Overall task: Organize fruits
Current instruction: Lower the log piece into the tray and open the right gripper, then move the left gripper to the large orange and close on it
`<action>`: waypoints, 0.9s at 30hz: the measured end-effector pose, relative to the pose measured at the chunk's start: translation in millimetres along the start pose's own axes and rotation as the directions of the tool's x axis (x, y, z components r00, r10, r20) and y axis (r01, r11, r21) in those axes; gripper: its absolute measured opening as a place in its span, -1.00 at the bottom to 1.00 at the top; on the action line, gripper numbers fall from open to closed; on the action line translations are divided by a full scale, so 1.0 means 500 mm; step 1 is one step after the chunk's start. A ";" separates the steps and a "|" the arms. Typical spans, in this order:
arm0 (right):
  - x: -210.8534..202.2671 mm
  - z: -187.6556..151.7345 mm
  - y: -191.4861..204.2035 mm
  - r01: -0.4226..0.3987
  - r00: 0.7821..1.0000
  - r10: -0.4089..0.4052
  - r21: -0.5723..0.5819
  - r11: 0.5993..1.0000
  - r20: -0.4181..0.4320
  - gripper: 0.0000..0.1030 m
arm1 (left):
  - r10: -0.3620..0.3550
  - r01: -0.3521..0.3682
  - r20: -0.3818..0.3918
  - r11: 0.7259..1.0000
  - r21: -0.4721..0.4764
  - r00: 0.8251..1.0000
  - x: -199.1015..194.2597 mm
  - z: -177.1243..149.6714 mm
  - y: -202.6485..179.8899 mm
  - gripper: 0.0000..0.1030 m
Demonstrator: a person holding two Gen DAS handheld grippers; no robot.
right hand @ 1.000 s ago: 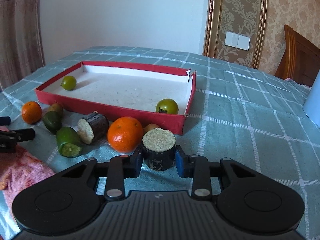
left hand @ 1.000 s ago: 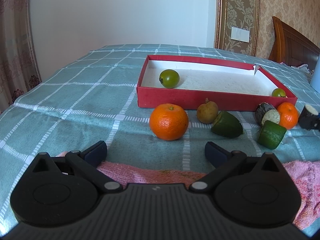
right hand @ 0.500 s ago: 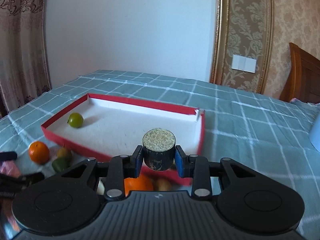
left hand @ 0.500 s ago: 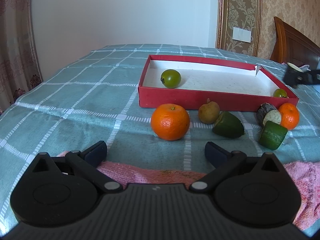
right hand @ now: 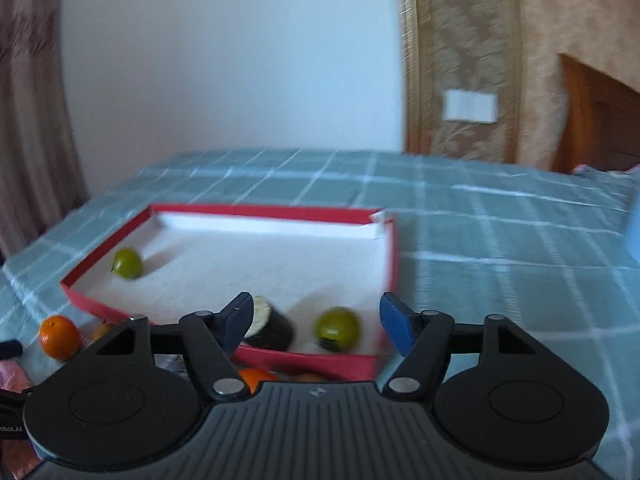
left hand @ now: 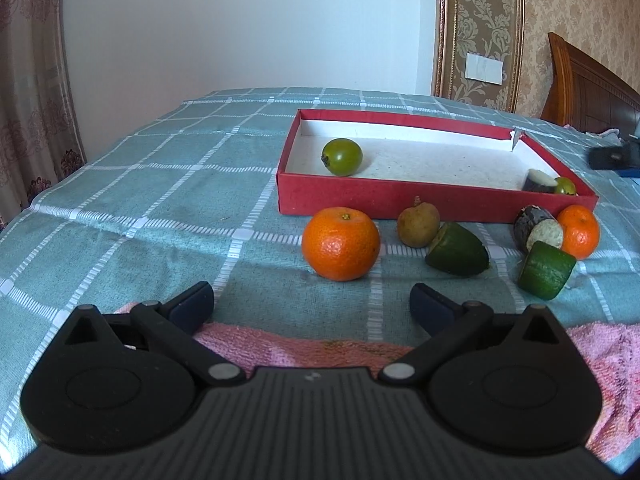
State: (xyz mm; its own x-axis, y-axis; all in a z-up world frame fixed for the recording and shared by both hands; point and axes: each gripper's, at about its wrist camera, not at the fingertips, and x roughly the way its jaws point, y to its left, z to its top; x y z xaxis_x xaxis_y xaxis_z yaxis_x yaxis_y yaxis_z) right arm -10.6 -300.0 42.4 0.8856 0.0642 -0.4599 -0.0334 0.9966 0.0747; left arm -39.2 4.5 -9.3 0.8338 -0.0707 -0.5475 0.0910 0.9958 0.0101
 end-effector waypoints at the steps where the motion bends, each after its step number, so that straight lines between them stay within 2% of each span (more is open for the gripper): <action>1: -0.011 -0.007 -0.014 0.025 1.000 -0.025 0.010 1.000 0.009 0.38 | 0.002 -0.002 0.000 1.000 0.000 1.000 0.000 0.000 -0.001 1.00; 4: -0.028 -0.036 -0.050 0.102 0.995 -0.103 0.044 0.994 0.018 0.50 | 0.009 -0.009 0.000 1.000 -0.003 1.000 0.000 -0.001 -0.002 1.00; 8: -0.014 -0.067 -0.085 0.132 0.991 -0.130 0.108 0.985 -0.017 0.51 | 0.011 -0.011 0.000 1.000 -0.004 1.000 -0.001 -0.001 -0.002 1.00; 17: -0.009 -0.076 -0.118 0.126 0.992 -0.124 0.218 0.968 -0.027 0.51 | 0.011 -0.011 0.000 1.000 -0.004 1.000 -0.001 -0.001 0.000 1.00; 27: -0.008 -0.080 -0.120 0.138 0.990 -0.133 0.226 0.964 -0.036 0.51 | 0.011 -0.011 -0.007 1.000 -0.007 1.000 -0.001 0.000 -0.001 1.00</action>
State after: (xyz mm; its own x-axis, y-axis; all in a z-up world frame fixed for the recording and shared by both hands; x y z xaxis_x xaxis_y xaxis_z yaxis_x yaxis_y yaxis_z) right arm -30.7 -358.2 4.2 0.8650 -0.0670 -0.4973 0.1945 0.9583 0.2092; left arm -39.8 4.0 -8.9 0.8312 -0.0591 -0.5528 0.0778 0.9969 0.0103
